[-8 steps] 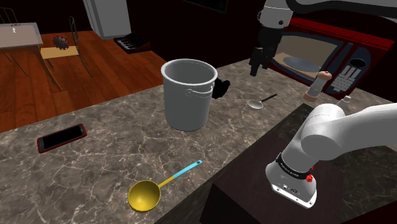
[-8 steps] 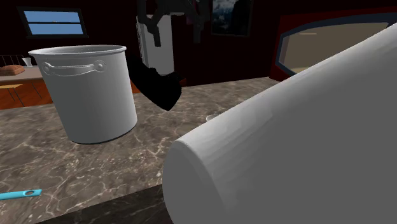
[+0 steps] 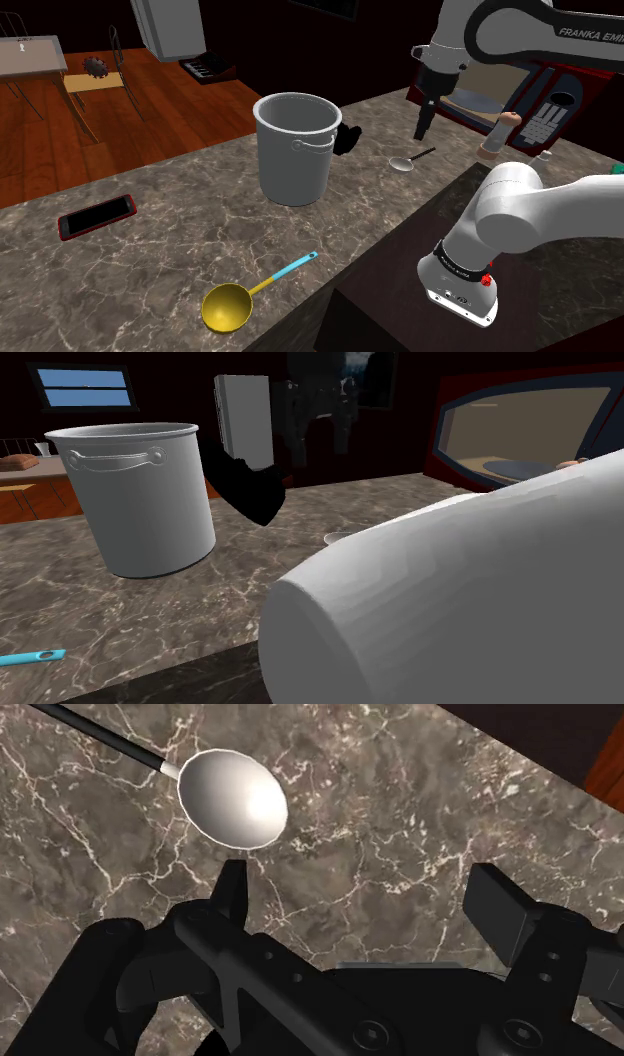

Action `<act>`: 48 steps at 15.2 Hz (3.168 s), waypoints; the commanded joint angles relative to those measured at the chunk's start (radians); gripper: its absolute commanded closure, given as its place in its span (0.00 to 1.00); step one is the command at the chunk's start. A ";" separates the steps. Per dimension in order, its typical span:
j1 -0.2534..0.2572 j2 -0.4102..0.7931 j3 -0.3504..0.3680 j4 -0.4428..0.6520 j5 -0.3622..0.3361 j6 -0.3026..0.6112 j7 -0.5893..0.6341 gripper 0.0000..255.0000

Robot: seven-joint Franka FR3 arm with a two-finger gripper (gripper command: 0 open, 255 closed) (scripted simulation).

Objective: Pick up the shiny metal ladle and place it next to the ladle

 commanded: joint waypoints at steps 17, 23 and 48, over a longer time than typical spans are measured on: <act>0.110 -0.048 -0.730 -0.192 -0.699 0.374 -1.114 0.00; 0.152 0.020 -0.856 -0.198 -0.793 0.480 -1.150 0.00; 0.154 0.012 -0.841 -0.184 -0.776 0.461 -1.157 1.00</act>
